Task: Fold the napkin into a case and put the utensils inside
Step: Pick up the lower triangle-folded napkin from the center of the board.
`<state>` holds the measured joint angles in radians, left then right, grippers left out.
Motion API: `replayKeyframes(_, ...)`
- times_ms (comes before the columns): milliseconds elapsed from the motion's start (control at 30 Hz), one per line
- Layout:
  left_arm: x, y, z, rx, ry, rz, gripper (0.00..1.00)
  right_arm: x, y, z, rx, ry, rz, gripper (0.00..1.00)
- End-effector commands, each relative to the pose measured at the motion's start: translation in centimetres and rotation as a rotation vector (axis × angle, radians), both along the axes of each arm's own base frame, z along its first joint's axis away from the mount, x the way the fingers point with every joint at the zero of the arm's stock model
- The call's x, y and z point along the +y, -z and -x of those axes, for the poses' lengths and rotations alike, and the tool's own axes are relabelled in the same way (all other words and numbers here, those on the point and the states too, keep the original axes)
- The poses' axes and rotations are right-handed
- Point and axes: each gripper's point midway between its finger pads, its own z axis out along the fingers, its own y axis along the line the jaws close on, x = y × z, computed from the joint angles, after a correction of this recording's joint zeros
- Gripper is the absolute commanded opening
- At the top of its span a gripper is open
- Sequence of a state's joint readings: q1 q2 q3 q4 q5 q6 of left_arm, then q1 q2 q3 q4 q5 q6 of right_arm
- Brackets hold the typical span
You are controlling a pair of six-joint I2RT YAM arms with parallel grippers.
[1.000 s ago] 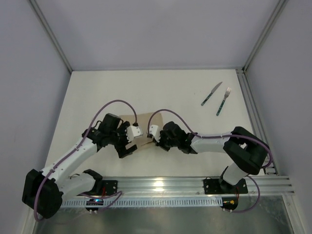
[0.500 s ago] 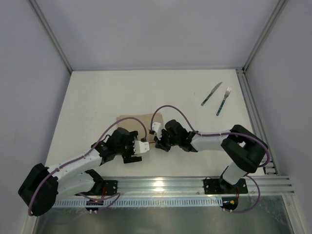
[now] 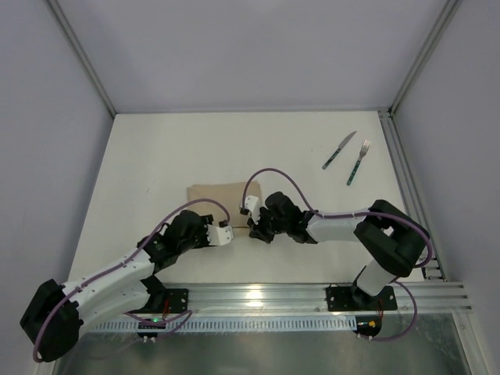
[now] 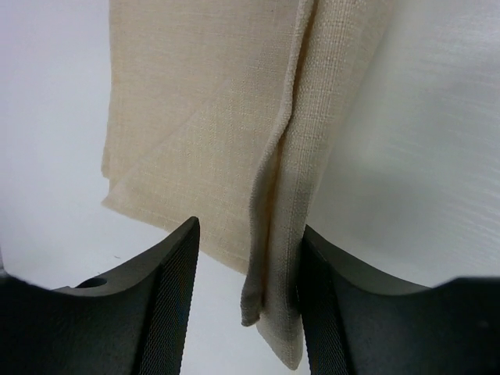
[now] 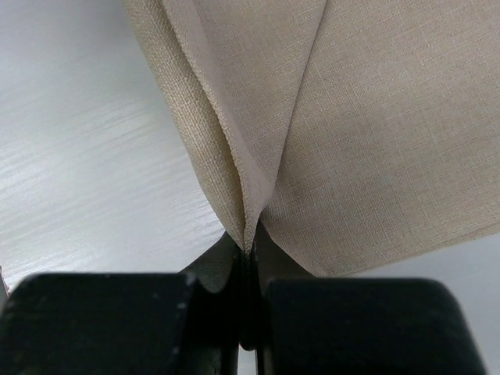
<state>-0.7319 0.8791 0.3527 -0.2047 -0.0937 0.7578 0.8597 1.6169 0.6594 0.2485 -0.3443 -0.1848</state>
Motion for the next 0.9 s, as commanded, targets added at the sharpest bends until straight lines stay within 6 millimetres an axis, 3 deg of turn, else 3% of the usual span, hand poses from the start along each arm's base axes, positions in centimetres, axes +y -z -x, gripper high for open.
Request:
replayKeyframes(0, 1.4, 1.0, 0.7, 0.016, -0.016, -0.068, 0.49, 0.2, -0.8, -0.1, -0.010, -0.011, -0.028, 0.04)
replayKeyframes(300, 2.0, 2.2, 0.7, 0.029, -0.013, -0.122, 0.47, 0.2, -0.8, -0.1, -0.010, -0.022, -0.020, 0.04)
replayKeyframes(400, 2.3, 2.3, 0.6, 0.029, -0.016, -0.133, 0.29, 0.2, -0.8, 0.0, -0.009, -0.024, -0.019, 0.04)
replayKeyframes(433, 2.3, 2.1, 0.6, 0.027, -0.018, -0.129, 0.12, 0.1, -0.8, -0.1, -0.011, -0.021, -0.016, 0.04)
replayKeyframes(467, 2.3, 2.0, 0.7, 0.025, -0.021, -0.125, 0.03, 0.0, -0.7, -0.1, -0.009, -0.021, -0.012, 0.04)
replayKeyframes(500, 2.2, 1.6, 0.6, 0.018, -0.023, -0.107, 0.00, 0.0, -0.7, -0.1, -0.011, -0.020, -0.008, 0.04)
replayKeyframes(633, 2.2, 1.0, 0.9, 0.042, -0.033, -0.096, 0.00, -0.3, -0.9, -0.3, -0.021, -0.020, 0.015, 0.04)
replayKeyframes(867, 3.0, -1.5, 0.7, 0.061, -0.088, -0.087, 0.00, -1.3, -3.3, 0.2, -0.005, -0.037, 0.079, 0.04)
